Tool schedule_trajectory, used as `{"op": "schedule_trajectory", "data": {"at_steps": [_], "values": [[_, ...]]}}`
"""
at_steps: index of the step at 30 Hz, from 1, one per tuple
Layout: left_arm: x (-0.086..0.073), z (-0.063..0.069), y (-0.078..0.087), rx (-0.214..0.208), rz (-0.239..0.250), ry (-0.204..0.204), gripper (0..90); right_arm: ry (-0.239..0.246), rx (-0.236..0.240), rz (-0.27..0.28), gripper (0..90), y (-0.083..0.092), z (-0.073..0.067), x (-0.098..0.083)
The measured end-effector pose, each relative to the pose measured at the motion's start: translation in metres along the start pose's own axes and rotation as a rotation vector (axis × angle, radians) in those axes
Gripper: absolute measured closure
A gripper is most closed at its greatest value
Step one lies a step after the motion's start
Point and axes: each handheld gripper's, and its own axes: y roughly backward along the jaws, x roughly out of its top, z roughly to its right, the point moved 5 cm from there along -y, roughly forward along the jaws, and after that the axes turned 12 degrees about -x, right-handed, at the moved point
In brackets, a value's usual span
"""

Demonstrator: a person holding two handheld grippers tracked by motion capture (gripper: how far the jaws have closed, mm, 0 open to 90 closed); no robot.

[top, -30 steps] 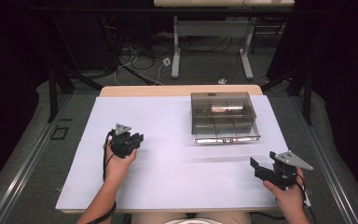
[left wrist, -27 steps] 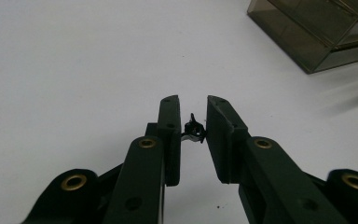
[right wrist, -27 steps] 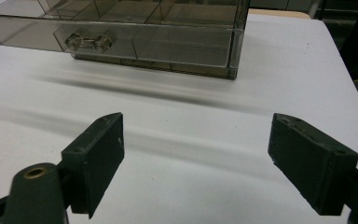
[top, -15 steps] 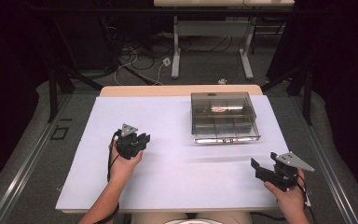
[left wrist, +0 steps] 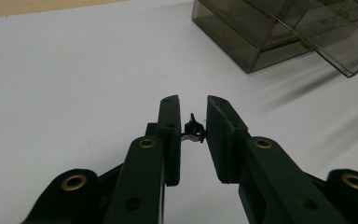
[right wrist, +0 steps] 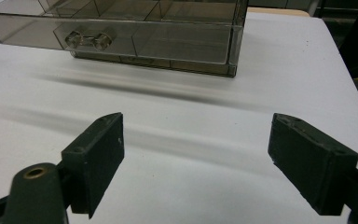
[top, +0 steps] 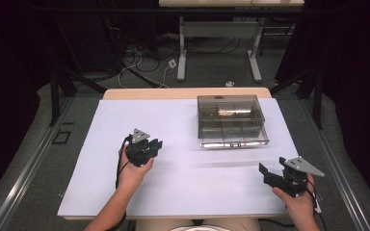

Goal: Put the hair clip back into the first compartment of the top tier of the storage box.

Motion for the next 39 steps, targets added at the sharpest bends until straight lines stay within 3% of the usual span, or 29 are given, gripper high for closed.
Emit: {"op": "schedule_trajectory", "data": {"at_steps": [20,30,39], "values": [[0.008,0.025,-0.006,-0.064,0.000,-0.033,76.0,0.000,-0.001,0.007,18.1,-0.002,-0.001,0.000],[0.019,0.035,-0.011,-0.083,-0.004,-0.074,76.0,0.005,-0.001,0.008,18.1,-0.001,-0.002,-0.001],[0.032,0.042,-0.012,-0.095,0.006,-0.080,76.0,0.007,-0.001,0.002,18.1,-0.001,-0.002,-0.001]]}}
